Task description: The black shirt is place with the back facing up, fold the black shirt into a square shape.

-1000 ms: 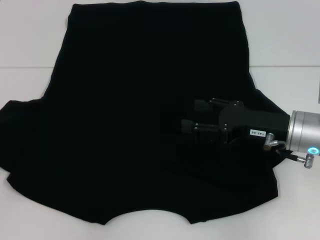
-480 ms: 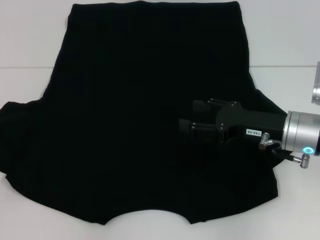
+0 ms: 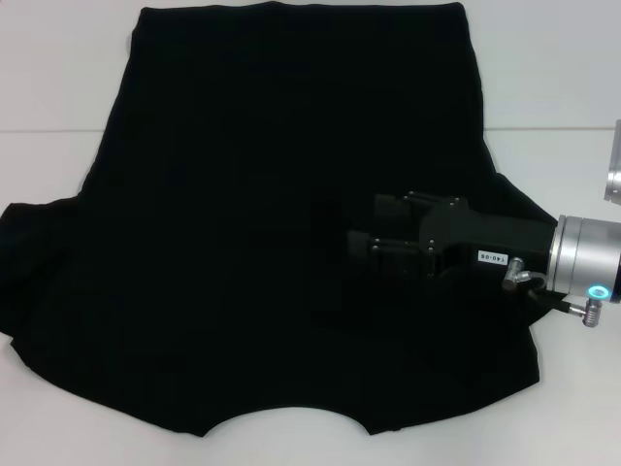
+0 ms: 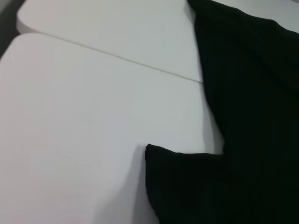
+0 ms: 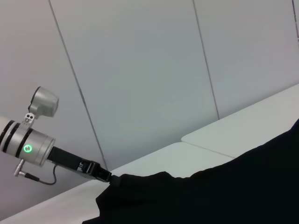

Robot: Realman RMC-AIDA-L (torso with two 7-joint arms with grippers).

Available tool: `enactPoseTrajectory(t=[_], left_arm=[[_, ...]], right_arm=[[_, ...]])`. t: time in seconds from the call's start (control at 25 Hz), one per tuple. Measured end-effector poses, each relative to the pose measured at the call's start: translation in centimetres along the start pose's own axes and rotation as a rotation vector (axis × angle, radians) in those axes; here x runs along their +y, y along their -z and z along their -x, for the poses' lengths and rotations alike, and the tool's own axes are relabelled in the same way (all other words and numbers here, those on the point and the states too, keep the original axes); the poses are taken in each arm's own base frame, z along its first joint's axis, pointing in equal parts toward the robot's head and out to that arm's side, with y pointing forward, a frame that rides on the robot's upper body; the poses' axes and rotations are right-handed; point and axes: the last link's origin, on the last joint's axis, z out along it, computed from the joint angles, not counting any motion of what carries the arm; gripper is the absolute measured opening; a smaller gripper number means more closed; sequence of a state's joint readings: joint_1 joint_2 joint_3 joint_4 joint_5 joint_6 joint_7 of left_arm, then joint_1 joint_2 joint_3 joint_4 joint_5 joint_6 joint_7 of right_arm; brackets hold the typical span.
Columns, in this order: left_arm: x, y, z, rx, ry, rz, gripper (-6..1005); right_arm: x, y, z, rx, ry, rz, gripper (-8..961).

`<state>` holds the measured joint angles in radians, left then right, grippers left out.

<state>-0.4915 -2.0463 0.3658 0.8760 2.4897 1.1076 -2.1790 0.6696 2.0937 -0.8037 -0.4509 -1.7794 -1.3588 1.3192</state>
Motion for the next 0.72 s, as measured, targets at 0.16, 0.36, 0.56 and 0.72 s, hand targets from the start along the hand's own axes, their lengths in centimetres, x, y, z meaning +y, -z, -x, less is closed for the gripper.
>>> enactPoseTrajectory(t=[0.16, 0.36, 0.56, 0.72], left_arm=[[-0.2, 0.0, 0.1, -0.006, -0.002, -0.01, -2], [-0.3, 0.1, 0.2, -0.008, -0.002, -0.015, -2], [0.7, -0.5, -0.7, 0.002, -0.016, 0.006, -2], [2.1, -1.6, -2.1, 0.021, -0.044, 0.025, -2]], right_arm=[[0.0, 0.1, 0.0, 0.0, -0.001, -0.001, 833], [0.0, 0.1, -0.1, 0.001, 0.0, -0.003, 833], [0.0, 0.2, -0.4, 0.003, 0.0, -0.002, 833], [0.1, 0.2, -0.4, 0.003, -0.001, -0.001, 833]])
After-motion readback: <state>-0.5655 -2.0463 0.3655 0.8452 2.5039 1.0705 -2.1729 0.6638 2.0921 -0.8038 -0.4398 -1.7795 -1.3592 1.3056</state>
